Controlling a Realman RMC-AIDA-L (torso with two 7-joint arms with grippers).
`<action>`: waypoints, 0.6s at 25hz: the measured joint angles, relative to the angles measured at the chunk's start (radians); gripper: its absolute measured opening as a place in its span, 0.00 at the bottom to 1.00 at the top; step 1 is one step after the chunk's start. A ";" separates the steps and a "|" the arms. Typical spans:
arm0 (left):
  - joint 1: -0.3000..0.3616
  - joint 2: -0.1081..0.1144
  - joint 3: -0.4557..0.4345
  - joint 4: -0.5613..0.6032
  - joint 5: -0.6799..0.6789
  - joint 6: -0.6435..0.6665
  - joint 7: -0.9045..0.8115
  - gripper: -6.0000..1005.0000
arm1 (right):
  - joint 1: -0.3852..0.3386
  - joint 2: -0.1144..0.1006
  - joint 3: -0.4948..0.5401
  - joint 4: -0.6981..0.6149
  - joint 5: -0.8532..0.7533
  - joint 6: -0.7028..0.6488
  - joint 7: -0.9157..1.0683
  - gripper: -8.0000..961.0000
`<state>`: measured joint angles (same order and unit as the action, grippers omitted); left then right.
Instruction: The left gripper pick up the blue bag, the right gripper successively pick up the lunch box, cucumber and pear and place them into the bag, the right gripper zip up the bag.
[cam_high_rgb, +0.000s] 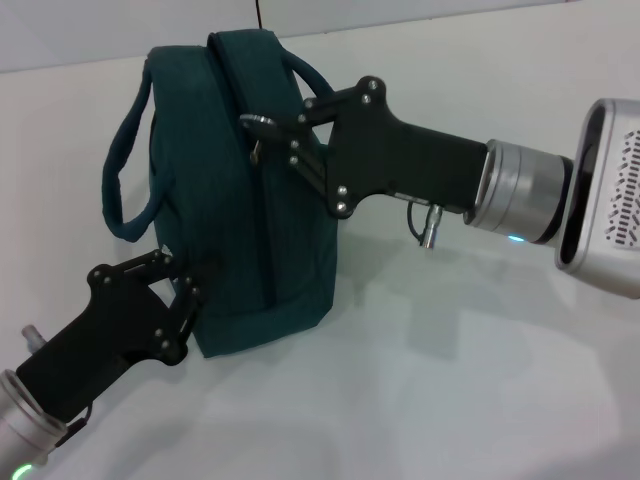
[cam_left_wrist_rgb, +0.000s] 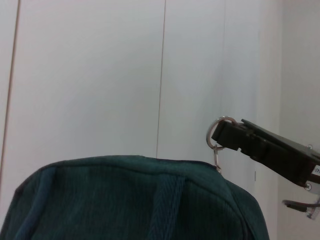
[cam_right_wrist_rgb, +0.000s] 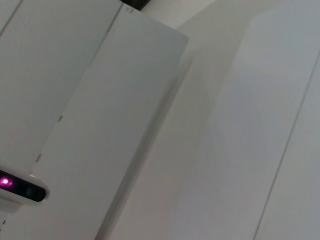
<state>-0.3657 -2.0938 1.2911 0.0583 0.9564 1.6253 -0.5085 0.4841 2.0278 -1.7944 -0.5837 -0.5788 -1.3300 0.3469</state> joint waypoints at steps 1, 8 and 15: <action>0.001 0.000 -0.002 0.000 -0.002 0.001 0.002 0.15 | -0.001 0.000 0.000 0.002 0.007 0.000 0.000 0.02; 0.011 0.004 -0.004 0.001 -0.005 0.018 0.015 0.11 | -0.002 0.000 0.000 0.003 0.011 0.000 0.000 0.02; 0.014 0.024 0.002 0.002 0.031 0.037 0.016 0.09 | -0.026 0.000 0.022 0.001 0.040 -0.026 -0.022 0.02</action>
<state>-0.3521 -2.0695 1.2928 0.0601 0.9878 1.6626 -0.4924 0.4579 2.0279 -1.7729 -0.5827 -0.5391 -1.3561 0.3245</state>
